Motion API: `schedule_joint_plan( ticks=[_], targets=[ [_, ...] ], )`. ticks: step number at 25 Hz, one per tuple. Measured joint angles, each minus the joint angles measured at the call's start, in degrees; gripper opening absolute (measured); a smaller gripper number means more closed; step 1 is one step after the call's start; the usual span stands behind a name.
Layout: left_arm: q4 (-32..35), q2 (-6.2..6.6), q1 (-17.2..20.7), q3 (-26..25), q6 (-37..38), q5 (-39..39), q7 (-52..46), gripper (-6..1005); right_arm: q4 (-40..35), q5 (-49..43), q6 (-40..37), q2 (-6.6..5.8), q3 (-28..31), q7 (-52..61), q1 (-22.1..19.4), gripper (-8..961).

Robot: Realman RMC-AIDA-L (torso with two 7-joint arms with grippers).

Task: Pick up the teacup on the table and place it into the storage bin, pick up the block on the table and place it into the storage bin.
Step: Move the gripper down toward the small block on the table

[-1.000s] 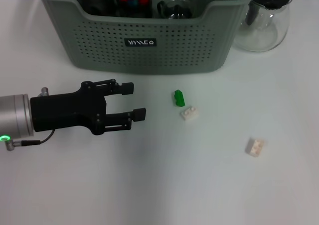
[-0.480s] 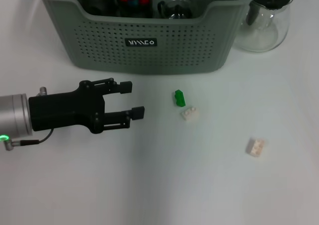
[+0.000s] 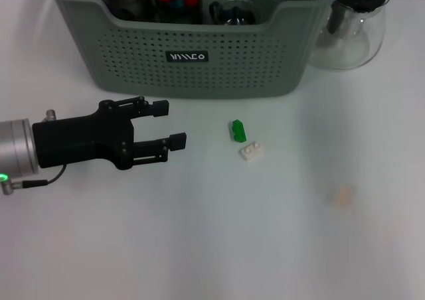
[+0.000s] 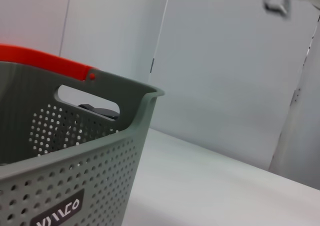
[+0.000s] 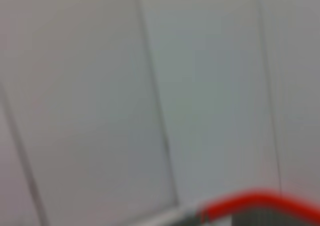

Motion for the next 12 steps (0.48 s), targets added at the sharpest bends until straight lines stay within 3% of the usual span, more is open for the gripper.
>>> schedule_joint_plan(
  ticks=[2, 5, 9, 12],
  targets=[
    [0.02, 0.05, -0.2, 0.02, -0.5, 0.0, 0.05, 748, -1.27, -3.63, -8.38, -0.56, 3.14, -3.14, -3.48, 803],
    [-0.09, 0.07, -0.41, 0.16, -1.33, 0.0, 0.08, 748, -4.4, -11.9, -18.31, -0.39, 6.33, -7.34, -7.12, 840],
    [-0.27, 0.1, -0.45, 0.17, -2.08, -0.01, 0.09, 748, -9.77, -25.93, -25.27, 1.46, 6.35, -7.92, -8.4, 814],
    [-0.32, 0.1, -0.58, 0.22, -2.17, -0.01, -0.14, 748, -12.07, -35.02, -27.65, 3.54, 5.66, -6.67, -6.33, 797]
  ],
)
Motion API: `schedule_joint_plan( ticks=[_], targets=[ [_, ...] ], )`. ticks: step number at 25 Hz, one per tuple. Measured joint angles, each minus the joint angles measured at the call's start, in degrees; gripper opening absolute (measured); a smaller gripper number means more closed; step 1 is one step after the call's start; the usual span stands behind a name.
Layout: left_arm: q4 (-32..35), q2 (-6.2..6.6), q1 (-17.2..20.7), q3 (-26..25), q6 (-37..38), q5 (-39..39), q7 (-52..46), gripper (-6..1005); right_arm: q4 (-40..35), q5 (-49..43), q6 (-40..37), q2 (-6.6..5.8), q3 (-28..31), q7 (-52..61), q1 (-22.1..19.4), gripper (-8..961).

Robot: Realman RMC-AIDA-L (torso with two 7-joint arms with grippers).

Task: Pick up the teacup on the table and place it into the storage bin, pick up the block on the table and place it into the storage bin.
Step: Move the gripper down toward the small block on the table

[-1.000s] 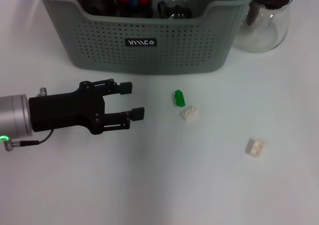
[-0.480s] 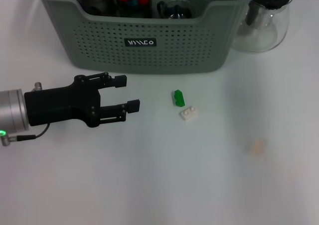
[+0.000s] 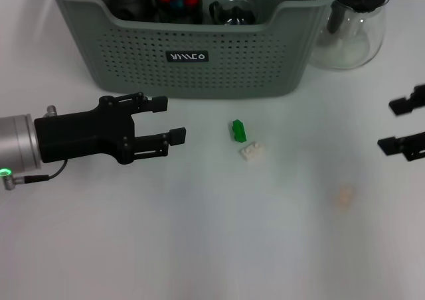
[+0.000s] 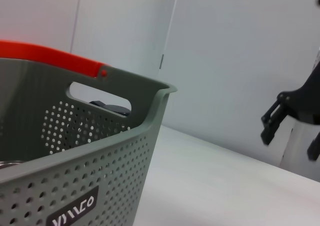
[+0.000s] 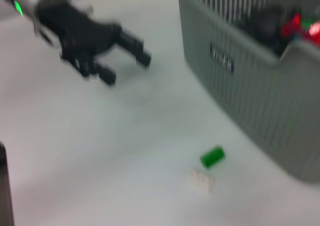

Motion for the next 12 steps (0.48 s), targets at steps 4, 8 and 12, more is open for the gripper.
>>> schedule_joint_plan(
  ticks=[4, 8, 12],
  targets=[
    [-0.08, -0.02, -0.11, 0.07, 0.1, 0.0, -0.13, 748, 1.37, -9.56, -0.69, 1.63, -5.67, 3.86, 4.76, 778],
    [-0.1, -0.09, 0.15, -0.11, 0.03, -0.05, -0.17, 749, 6.11, -13.0, 4.01, 1.71, -16.04, 9.56, 7.5, 712],
    [-0.1, -0.2, 0.32, -0.18, 0.01, -0.21, 0.0, 749, 9.93, -15.61, 9.58, 1.72, -23.82, 15.88, 8.87, 628]
  ],
)
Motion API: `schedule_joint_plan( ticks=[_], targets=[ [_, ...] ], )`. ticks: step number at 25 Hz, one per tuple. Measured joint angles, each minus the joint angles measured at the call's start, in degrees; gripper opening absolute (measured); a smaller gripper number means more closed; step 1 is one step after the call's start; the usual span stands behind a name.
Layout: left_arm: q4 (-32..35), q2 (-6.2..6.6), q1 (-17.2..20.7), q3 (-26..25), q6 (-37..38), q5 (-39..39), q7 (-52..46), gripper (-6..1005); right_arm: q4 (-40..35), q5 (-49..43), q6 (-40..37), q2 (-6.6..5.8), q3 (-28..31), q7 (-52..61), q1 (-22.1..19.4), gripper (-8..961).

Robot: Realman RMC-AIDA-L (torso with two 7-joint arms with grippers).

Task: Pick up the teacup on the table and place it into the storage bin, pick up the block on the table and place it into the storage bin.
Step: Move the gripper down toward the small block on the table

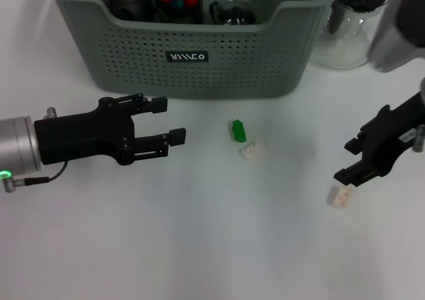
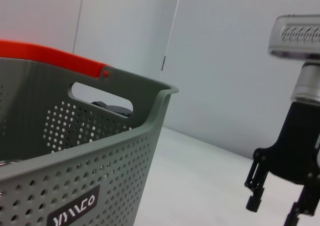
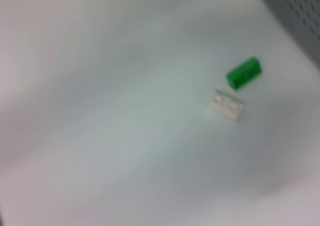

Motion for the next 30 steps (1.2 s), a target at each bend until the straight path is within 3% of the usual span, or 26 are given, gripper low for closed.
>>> schedule_joint_plan(
  ticks=[8, 30],
  targets=[
    [-0.18, 0.01, 0.04, 0.0, -1.68, 0.15, 0.14, 749, 2.63, -2.82, 5.11, 0.02, -9.65, 7.07, -0.18, 635],
    [-0.27, 0.1, 0.06, -0.02, -2.26, 0.21, 0.15, 749, 10.08, -1.6, 12.99, 0.1, -13.68, 7.87, -1.74, 636]
  ],
)
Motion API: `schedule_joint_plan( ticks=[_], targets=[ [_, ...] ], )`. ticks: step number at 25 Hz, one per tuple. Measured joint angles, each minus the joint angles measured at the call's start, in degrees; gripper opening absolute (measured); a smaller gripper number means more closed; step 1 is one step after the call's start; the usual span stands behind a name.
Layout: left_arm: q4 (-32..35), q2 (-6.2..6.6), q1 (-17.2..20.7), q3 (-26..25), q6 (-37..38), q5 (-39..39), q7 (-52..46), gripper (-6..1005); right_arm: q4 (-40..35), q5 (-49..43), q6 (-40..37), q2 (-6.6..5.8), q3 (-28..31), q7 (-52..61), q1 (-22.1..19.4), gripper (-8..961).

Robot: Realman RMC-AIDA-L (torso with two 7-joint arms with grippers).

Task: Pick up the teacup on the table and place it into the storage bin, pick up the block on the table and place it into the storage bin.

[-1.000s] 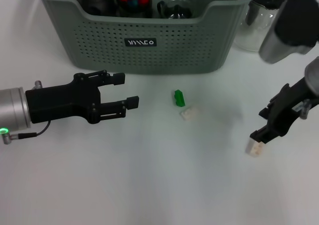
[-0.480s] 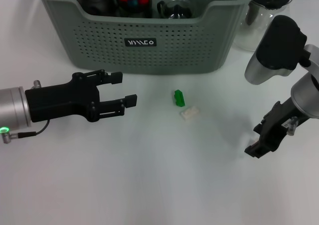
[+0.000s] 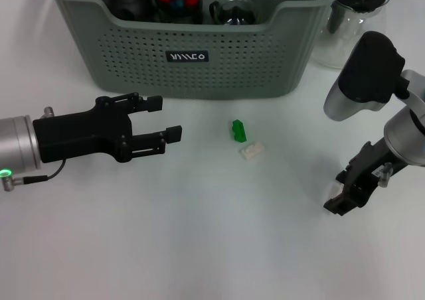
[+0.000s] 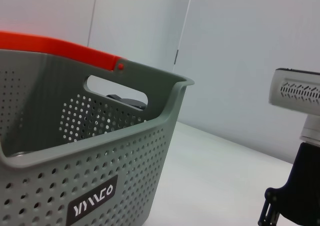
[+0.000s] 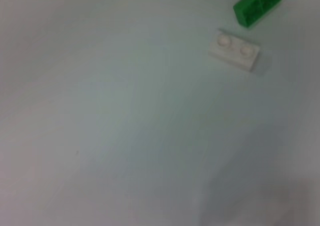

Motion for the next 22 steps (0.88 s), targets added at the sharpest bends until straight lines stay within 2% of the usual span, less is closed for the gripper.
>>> schedule_joint_plan(
  ticks=[4, 7, 10, 14, 18, 20, 22],
  targets=[
    [0.0, 0.0, -0.14, 0.02, -0.01, 0.0, 0.0, 749, 1.12, -0.08, 0.6, -0.01, -0.01, -0.09, -0.01, 636],
    [0.0, 0.05, -0.17, 0.02, -0.01, 0.0, 0.0, 749, 0.31, 0.58, 0.53, -0.05, 0.53, -0.28, -0.38, 540],
    [0.0, 0.08, -0.15, 0.01, -0.01, 0.0, 0.0, 749, -3.79, 2.68, -0.43, -0.27, 2.74, -0.94, -1.77, 445],
    [0.0, 0.05, -0.04, -0.08, -0.02, 0.0, 0.0, 749, -11.86, 10.49, -5.93, -0.27, 11.91, -5.63, -3.85, 439],
    [0.01, 0.0, -0.02, -0.23, 0.01, -0.05, -0.01, 749, -18.77, 28.75, -10.47, -0.39, 27.19, -13.47, -5.73, 437],
    [0.01, 0.0, -0.02, -0.31, 0.0, -0.13, -0.09, 748, -19.36, 38.05, -10.29, -0.43, 33.74, -16.36, -5.77, 437],
    [0.01, 0.0, -0.06, -0.33, 0.01, -0.29, -0.17, 748, -19.05, 42.45, -7.38, -0.27, 37.22, -17.88, -5.25, 436]
  ],
)
